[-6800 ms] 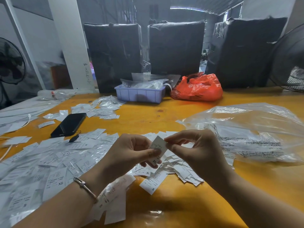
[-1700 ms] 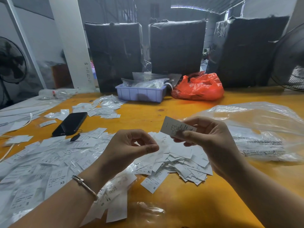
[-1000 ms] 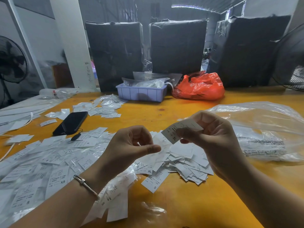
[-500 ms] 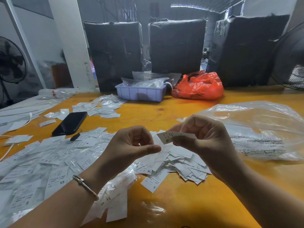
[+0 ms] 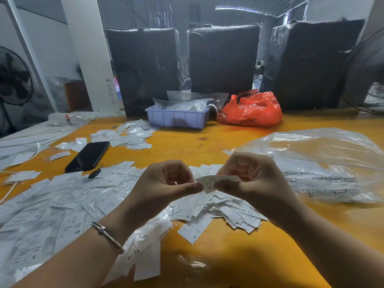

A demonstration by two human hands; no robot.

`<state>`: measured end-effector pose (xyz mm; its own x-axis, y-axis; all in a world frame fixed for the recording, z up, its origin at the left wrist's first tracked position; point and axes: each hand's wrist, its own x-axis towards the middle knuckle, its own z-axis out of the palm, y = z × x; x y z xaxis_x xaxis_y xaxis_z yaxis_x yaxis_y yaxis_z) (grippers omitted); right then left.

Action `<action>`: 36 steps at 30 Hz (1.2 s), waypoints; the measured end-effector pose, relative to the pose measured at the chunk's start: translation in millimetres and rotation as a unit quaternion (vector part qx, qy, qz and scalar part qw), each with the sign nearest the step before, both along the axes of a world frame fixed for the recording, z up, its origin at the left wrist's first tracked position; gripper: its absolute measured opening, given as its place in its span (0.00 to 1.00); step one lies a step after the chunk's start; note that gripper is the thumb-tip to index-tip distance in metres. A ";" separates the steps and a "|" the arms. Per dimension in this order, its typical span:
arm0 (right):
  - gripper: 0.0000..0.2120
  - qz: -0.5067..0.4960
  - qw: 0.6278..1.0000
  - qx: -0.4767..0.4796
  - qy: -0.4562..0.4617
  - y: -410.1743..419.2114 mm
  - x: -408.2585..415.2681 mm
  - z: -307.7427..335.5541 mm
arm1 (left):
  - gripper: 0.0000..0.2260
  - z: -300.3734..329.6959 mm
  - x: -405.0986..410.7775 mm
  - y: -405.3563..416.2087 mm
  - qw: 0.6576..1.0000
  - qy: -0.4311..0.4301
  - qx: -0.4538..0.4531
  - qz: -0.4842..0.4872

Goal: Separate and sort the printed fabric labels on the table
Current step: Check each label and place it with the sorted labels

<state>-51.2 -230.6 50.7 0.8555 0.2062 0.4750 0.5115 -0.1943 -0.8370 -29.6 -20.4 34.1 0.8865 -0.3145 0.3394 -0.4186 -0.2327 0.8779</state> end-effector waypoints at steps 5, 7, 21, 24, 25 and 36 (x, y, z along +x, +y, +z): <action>0.05 0.012 0.998 -0.051 0.017 1.1 1.6 -3.5 | 0.13 -0.6 0.1 -0.6 1.000 0.002 0.005 -0.013; 0.05 0.019 0.998 -0.062 0.025 1.8 2.1 -5.1 | 0.12 -1.0 0.4 -0.8 1.000 0.004 0.010 -0.016; 0.06 0.000 0.998 0.064 -0.002 -0.2 6.7 -7.3 | 0.14 -0.6 0.3 -2.9 0.999 0.031 -0.029 -0.014; 0.07 0.000 0.998 0.055 0.003 5.5 5.2 -12.0 | 0.12 -0.6 -0.1 -4.0 0.998 0.046 -0.051 -0.014; 0.06 -0.001 0.999 0.054 0.006 7.0 5.1 -13.7 | 0.11 -0.6 -0.3 -4.2 0.997 0.048 -0.052 -0.012; 0.04 0.031 0.998 0.033 0.052 12.5 10.2 -24.3 | 0.15 1.5 -4.2 -7.8 0.997 0.069 -0.029 -0.020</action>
